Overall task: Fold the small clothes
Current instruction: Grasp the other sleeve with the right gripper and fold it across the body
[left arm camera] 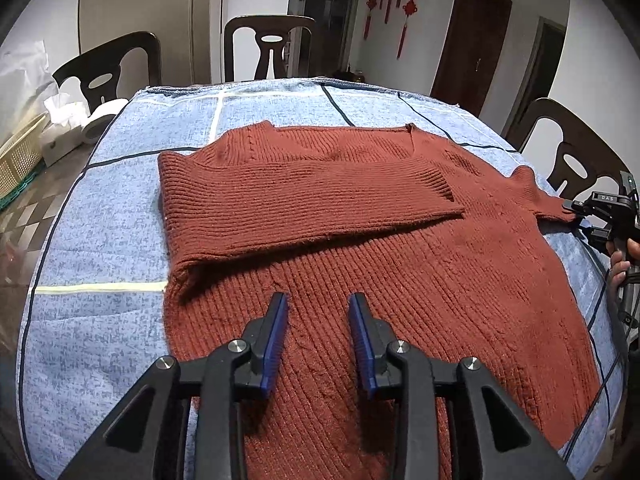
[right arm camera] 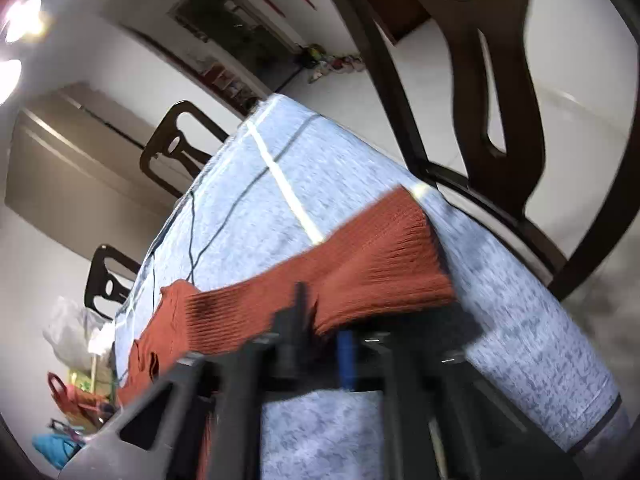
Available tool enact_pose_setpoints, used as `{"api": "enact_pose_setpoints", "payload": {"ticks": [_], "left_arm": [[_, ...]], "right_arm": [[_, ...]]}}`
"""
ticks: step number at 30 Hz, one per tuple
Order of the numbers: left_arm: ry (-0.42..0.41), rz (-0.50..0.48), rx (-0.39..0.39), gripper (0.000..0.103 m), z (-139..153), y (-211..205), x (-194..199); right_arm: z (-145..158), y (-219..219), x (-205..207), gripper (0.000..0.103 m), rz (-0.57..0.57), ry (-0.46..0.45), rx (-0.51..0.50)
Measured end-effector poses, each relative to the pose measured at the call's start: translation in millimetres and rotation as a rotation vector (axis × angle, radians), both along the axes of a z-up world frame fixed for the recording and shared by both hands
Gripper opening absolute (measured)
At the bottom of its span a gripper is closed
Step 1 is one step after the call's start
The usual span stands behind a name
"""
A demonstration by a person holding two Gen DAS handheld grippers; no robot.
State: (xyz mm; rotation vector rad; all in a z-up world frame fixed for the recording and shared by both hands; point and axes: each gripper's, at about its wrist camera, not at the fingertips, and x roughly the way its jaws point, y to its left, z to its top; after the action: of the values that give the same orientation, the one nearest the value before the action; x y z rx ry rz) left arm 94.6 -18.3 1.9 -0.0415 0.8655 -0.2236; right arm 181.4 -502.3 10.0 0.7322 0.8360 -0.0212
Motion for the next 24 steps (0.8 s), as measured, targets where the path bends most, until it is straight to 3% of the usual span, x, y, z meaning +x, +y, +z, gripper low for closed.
{"api": "enact_pose_setpoints", "payload": {"ticks": [6,12,16,19,22,24], "left_arm": [[-0.006,-0.001,-0.011,0.035,3,2,0],[-0.054,0.023,-0.036,0.035,21,15,-3],[-0.077,0.042,-0.051,0.035,30,26,-6],[-0.088,0.056,-0.057,0.035,36,32,-6],[-0.097,0.069,-0.06,0.035,40,38,-8],[-0.102,0.073,-0.063,0.035,44,42,-8]], "right_arm": [[53,52,10,0.006,0.155,-0.119,-0.091],[89,152,24,0.006,0.427,-0.211,-0.135],[78,223,36,0.006,0.599,-0.206,-0.159],[44,266,47,0.007,0.705,-0.131,-0.18],[13,293,44,0.021,0.797,-0.047,-0.19],[9,296,34,0.022,0.831,-0.046,-0.183]]}}
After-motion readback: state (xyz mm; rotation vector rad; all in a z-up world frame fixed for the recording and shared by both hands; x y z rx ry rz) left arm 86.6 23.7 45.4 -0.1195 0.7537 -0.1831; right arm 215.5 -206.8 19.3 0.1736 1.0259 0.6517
